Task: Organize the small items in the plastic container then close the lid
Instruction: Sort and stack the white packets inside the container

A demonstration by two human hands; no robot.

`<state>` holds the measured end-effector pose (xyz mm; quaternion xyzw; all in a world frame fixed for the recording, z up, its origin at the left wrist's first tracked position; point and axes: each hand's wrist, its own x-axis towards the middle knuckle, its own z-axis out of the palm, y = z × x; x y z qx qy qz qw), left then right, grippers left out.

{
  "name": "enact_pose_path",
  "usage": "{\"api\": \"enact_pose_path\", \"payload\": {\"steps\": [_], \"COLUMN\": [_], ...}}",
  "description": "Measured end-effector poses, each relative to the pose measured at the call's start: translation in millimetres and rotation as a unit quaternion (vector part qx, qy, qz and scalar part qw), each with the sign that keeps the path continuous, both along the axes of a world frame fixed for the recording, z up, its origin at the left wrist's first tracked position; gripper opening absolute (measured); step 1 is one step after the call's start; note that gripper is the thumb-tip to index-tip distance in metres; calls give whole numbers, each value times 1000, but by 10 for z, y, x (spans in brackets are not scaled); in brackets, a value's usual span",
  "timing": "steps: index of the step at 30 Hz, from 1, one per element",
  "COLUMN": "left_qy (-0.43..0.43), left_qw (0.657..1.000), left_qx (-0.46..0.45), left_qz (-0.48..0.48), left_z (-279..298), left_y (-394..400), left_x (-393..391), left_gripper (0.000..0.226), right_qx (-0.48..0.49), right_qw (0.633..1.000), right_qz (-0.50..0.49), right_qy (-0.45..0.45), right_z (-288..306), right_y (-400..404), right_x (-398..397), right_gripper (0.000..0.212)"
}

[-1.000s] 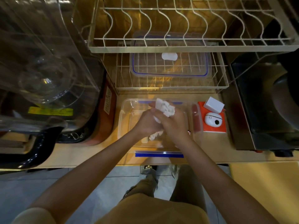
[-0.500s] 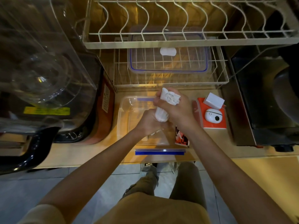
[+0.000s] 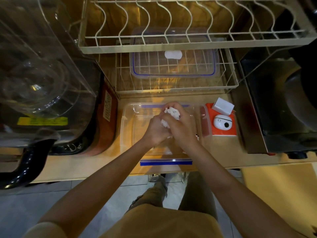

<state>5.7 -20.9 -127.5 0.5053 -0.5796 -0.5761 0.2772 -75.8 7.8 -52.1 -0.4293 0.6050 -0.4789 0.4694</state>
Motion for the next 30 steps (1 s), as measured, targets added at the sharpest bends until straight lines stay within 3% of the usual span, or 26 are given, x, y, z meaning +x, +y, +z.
{"api": "enact_pose_path", "payload": {"steps": [3, 8, 9, 11, 13, 17, 18, 19, 20, 21, 22, 24, 26, 28, 30], "left_qy": [3, -8, 28, 107, 135, 159, 116, 96, 122, 130, 97, -68, -109, -67, -92], "left_qw": [1000, 998, 997, 991, 985, 974, 987, 992, 985, 982, 988, 996, 994, 997, 993], "left_qx": [6, 54, 74, 80, 99, 163, 111, 86, 119, 137, 119, 52, -6, -19, -45], "left_qz": [-1, -9, -14, 21, 46, 12, 3, 19, 23, 26, 1, -36, -19, -34, -61], "left_z": [-24, 58, 109, 146, 129, 93, 109, 126, 158, 126, 147, 108, 67, 106, 131], "left_y": [45, 31, 24, 22, 42, 61, 61, 65, 54, 56, 70, 77, 74, 81, 71], "left_x": [39, 39, 32, 18, 17, -7, -1, -3, 6, 11, 2, 3, -26, -9, 22], "left_gripper": [48, 32, 25, 33, 28, 34, 32, 22, 11, 15, 19, 25, 25, 18, 22], "right_qx": [25, 1, -15, -63, -103, -124, -128, -132, -131, -121, -103, -66, -49, -39, -11], "right_qw": [999, 997, 996, 991, 981, 964, 964, 964, 965, 967, 970, 977, 987, 996, 998], "right_qz": [1, 61, 59, 54, 53, 53, 45, 36, 28, 26, 30, 39, 26, -16, -62], "right_qy": [-44, 41, 57, 106, 153, 228, 230, 227, 225, 222, 217, 197, 150, 84, -3], "right_z": [26, 53, 57, 52, 8, -103, -118, -124, -122, -120, -120, -103, -74, -34, -32], "right_y": [-48, -13, -9, -4, 17, 98, 107, 104, 97, 93, 91, 79, 50, 20, 3], "right_x": [-119, -147, -133, -92, -49, -15, -23, -31, -34, -39, -42, -50, -70, -121, -201], "right_gripper": [16, 30, 35, 47, 53, 31, 26, 22, 20, 18, 17, 13, 10, 16, 25]}}
